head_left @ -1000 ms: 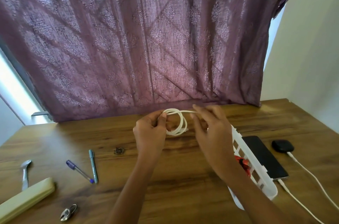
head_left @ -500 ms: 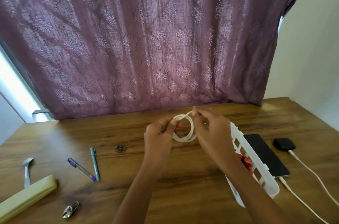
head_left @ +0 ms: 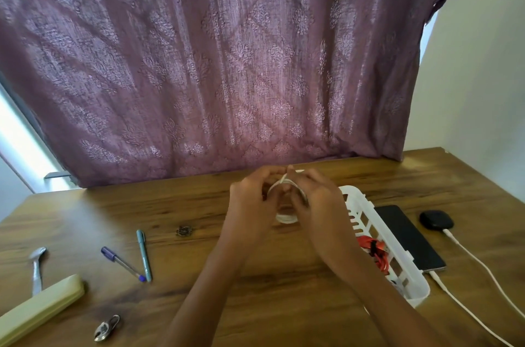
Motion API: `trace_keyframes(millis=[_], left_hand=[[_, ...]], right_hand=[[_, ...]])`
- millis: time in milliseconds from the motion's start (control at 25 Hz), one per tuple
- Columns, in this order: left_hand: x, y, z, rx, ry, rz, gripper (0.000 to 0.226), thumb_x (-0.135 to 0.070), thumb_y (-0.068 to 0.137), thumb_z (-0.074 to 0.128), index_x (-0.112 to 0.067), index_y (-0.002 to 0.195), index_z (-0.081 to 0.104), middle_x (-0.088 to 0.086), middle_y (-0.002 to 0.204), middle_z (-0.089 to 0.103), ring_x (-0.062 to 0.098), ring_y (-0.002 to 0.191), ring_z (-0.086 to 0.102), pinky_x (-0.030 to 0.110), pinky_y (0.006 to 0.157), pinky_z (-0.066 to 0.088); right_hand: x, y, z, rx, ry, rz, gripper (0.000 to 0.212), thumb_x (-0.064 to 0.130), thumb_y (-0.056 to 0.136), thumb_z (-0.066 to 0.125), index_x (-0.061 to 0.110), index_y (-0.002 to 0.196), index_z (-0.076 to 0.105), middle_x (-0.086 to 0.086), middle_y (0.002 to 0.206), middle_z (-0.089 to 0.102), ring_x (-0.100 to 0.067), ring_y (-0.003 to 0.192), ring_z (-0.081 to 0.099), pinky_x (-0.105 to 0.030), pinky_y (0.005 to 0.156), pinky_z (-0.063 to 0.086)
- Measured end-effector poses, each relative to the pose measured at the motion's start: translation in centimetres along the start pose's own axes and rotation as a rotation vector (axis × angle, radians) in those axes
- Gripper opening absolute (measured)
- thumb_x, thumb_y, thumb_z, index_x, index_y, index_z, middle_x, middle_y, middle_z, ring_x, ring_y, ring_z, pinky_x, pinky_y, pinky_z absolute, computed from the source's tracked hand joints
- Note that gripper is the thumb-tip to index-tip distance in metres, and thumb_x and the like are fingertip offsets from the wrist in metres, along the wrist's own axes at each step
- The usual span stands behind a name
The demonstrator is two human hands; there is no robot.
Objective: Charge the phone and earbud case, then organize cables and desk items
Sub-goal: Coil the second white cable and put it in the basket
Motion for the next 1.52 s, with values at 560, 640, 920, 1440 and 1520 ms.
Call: trace_keyframes(millis=[560,640,920,1440,1520], left_hand=[[-0.9,-0.8,0.9,-0.111,0.249,0.245,0.026,-0.013,0.090,0.043,-0.010,0.105,0.064,0.005,0.091,0.067,0.013,0.076,0.061,0.020,0.067,0.046],[-1.5,-0.6,0.9,-0.095,0.286,0.276,0.022,-0.009,0.088,0.046,-0.007,0.102,0.063,0.007,0.088,0.066,0.014,0.073,0.059,0.023,0.064,0.047],[-0.9,0.2,1.5,-0.004,0.266,0.088,0.008,-0.002,0.089,0.043,-0.004,0.089,0.051,0.013,0.077,0.060,0.024,0.064,0.054,0.028,0.056,0.039],[0.8,0.1,1.5,-0.069,0.111,-0.108,0.017,-0.008,0.095,0.042,-0.005,0.094,0.059,-0.011,0.064,0.052,0.002,0.057,0.048,0.006,0.052,0.036],[0.9,-0.2,1.7,-0.061,0.095,-0.084,0.018,-0.006,0.094,0.044,-0.006,0.098,0.061,-0.010,0.068,0.056,0.004,0.059,0.051,0.005,0.055,0.035]], right_hand=[[-1.3,1.2,-1.3,0.248,0.622,0.446,0.020,0.010,0.087,0.060,0.022,0.097,0.047,-0.003,0.077,0.067,-0.008,0.064,0.065,-0.022,0.055,0.052],[-1.7,1.3,-1.5,0.223,0.804,0.517,0.024,0.003,0.087,0.059,0.020,0.094,0.043,-0.006,0.074,0.066,-0.008,0.059,0.064,-0.020,0.052,0.050],[-2.7,1.3,-1.2,0.238,0.921,0.475,0.006,0.014,0.085,0.061,0.016,0.083,0.056,0.002,0.075,0.066,-0.005,0.067,0.061,-0.017,0.063,0.049],[-0.7,0.1,-0.9,0.081,-0.114,-0.075,0.009,0.019,0.080,0.064,0.011,0.080,0.068,0.002,0.075,0.054,-0.014,0.068,0.052,-0.027,0.059,0.043],[-1.1,0.4,-0.5,0.202,0.083,0.075,0.012,0.014,0.083,0.061,0.010,0.072,0.062,0.005,0.067,0.050,-0.006,0.059,0.046,-0.021,0.056,0.036]])
Point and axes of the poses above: each hand's wrist, its own y-axis towards the middle knuckle, its own z-axis out of the palm, x = y × z, the point moved 5 cm from there along y, towards the middle knuckle
